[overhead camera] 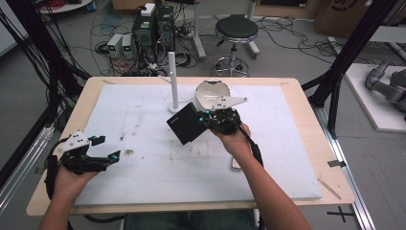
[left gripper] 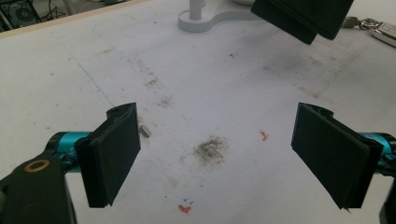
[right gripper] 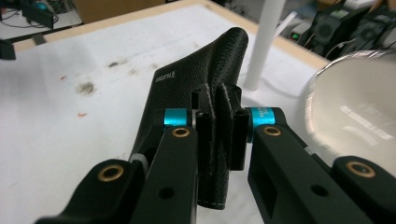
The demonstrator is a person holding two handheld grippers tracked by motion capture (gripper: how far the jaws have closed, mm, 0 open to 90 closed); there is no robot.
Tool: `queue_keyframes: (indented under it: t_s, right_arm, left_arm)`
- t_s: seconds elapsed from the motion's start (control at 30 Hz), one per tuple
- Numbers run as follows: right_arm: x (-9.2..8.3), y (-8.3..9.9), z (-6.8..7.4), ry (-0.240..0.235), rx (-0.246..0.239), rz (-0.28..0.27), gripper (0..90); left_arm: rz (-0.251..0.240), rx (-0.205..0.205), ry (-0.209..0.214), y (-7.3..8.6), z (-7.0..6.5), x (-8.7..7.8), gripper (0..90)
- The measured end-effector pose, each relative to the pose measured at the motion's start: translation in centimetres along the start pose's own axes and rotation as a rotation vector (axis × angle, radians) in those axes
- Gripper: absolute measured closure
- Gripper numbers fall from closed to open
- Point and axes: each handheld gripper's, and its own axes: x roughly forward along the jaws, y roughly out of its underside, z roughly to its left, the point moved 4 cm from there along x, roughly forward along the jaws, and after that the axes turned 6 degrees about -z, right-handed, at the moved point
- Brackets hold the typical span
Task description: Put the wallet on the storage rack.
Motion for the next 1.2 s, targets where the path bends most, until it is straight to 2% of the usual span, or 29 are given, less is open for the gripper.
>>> queue_keyframes:
  t_s: [0.13, 0.37, 0.53, 1.0, 1.2]
  right_arm:
    - [-0.8, -1.3, -1.0, 0.034, -0.023, -0.01, 86.2]
    - [-2.3, -3.7, -4.1, 0.135, -0.038, -0.02, 86.1]
    - [-2.4, -4.3, -6.4, 0.201, -0.042, -0.007, 86.1]
    - [-2.0, -5.5, -9.4, 0.286, -0.069, 0.021, 86.1]
    - [-1.4, -5.0, -10.5, 0.32, -0.056, 0.061, 86.1]
  left_arm:
    - [0.002, 0.003, 0.005, -0.1, 0.0, 0.2, 15.5]
    - [0.002, 0.004, 0.013, -0.2, -0.1, 0.5, 15.5]
    - [0.004, 0.005, 0.017, -0.3, -0.3, 0.8, 15.5]
    - [0.003, 0.009, 0.022, -0.3, -0.3, 0.9, 15.5]
    - [0.004, 0.007, 0.02, -0.2, -0.2, 0.8, 15.5]
